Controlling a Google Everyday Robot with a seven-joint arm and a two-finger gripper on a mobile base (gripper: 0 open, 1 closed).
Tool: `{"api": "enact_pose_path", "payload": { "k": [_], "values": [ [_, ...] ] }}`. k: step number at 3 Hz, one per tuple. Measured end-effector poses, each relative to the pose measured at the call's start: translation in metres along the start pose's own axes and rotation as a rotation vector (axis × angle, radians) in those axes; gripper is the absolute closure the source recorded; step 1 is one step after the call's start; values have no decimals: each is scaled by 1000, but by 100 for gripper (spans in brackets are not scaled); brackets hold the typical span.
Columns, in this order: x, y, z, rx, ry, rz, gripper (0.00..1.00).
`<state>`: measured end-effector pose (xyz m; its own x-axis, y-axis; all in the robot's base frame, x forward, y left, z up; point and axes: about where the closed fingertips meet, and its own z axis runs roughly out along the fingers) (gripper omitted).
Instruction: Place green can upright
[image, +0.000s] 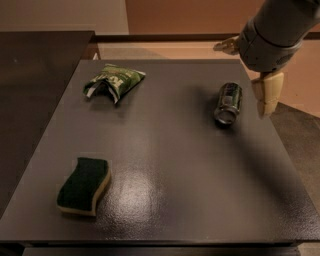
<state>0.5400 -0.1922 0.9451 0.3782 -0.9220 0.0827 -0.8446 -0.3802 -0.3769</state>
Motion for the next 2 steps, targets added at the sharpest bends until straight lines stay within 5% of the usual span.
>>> {"api": "enact_pose_path", "payload": {
  "k": [2],
  "values": [
    [32,-11,30,-39,89,-170,0]
  ]
}}
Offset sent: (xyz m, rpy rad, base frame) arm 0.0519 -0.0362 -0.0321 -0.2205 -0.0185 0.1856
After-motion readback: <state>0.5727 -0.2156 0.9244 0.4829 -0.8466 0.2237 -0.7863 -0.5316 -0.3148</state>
